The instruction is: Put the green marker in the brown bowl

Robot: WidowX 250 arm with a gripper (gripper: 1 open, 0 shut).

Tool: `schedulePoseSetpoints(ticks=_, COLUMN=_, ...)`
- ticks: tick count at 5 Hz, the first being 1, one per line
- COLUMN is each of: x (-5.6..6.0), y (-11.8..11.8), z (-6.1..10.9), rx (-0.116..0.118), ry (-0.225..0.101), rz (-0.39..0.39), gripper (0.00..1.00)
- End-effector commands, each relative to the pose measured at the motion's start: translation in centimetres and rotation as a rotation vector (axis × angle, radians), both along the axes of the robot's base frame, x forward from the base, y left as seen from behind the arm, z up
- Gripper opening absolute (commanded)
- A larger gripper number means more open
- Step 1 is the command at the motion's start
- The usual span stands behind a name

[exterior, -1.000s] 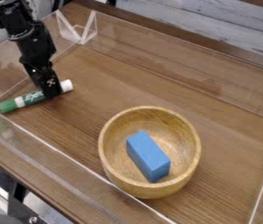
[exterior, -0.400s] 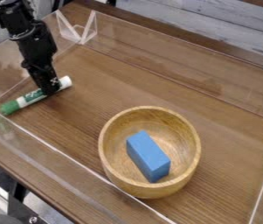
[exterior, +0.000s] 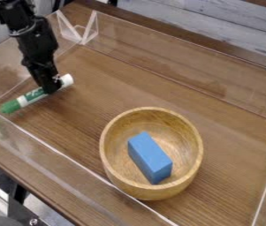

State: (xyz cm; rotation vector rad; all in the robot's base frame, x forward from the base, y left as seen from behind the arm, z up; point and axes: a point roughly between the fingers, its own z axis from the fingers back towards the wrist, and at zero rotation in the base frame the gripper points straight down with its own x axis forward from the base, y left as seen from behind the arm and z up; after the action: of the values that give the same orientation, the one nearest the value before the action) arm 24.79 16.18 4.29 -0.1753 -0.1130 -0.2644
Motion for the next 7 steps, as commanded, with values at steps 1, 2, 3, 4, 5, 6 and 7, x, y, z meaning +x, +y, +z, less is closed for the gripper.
schedulePoseSetpoints(ticks=1, x=0.9, y=-0.2, z=2.4, rx=0.037, ry=-0.059, rz=-0.004, gripper=0.00)
schedulePoseSetpoints(ticks=2, x=1.5, y=-0.6, z=2.7, rx=0.037, ry=-0.075, rz=-0.013, gripper=0.00)
schedulePoseSetpoints(ticks=3, x=2.2, y=-1.0, z=2.9, rx=0.040, ry=-0.097, rz=-0.025, gripper=0.00)
schedulePoseSetpoints(ticks=4, x=2.8, y=-1.4, z=3.3, rx=0.045, ry=-0.119, rz=-0.040, gripper=0.00)
schedulePoseSetpoints(ticks=5, x=3.3, y=-2.1, z=3.7, rx=0.058, ry=-0.148, rz=-0.063, gripper=0.00)
schedulePoseSetpoints(ticks=6, x=3.7, y=-3.0, z=4.3, rx=0.067, ry=-0.179, rz=-0.081, gripper=0.00)
schedulePoseSetpoints(ticks=7, x=3.7, y=-3.8, z=5.0, rx=0.078, ry=-0.208, rz=-0.096, gripper=0.00)
